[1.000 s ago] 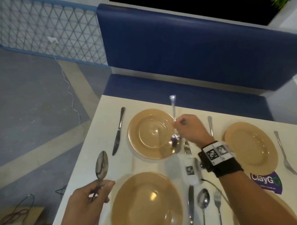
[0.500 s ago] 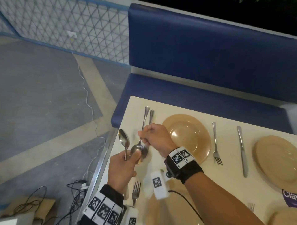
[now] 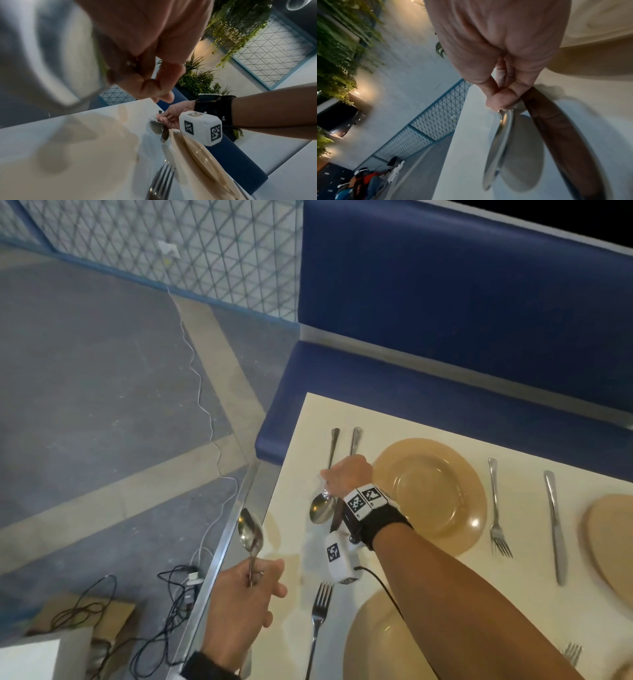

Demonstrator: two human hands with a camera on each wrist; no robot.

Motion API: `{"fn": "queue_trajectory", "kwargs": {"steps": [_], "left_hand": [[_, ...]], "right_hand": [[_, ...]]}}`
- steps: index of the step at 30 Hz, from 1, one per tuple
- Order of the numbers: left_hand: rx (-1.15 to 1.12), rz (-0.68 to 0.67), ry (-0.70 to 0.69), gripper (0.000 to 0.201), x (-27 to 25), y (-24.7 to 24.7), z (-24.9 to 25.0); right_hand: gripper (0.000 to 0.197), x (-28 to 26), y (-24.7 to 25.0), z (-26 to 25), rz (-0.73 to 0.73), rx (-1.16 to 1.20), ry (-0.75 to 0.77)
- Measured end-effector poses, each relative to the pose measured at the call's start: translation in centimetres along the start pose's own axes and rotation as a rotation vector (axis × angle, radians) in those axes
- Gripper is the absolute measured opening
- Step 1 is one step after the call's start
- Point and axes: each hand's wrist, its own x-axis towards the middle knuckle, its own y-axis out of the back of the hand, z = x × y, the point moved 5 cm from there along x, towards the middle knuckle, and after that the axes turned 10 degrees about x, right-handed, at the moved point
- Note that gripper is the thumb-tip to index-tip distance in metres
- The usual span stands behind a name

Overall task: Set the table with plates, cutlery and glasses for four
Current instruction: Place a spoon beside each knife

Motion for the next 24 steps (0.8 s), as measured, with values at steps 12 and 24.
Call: {"fn": "queue_trajectory", "kwargs": {"steps": [12,24], "left_hand": [[0.061,-0.015,-0.064,0.017,0.8,-0.3,0.8],[0.082,-0.032,-0.111,0.021,1.6,-0.8,1.5]], "right_hand": [[0.028,0.7,0.0,-0.2,0.049,-0.077,0.046],[0.024,1.2,-0.8,-0.1,0.05,-0.084,0.067]]}}
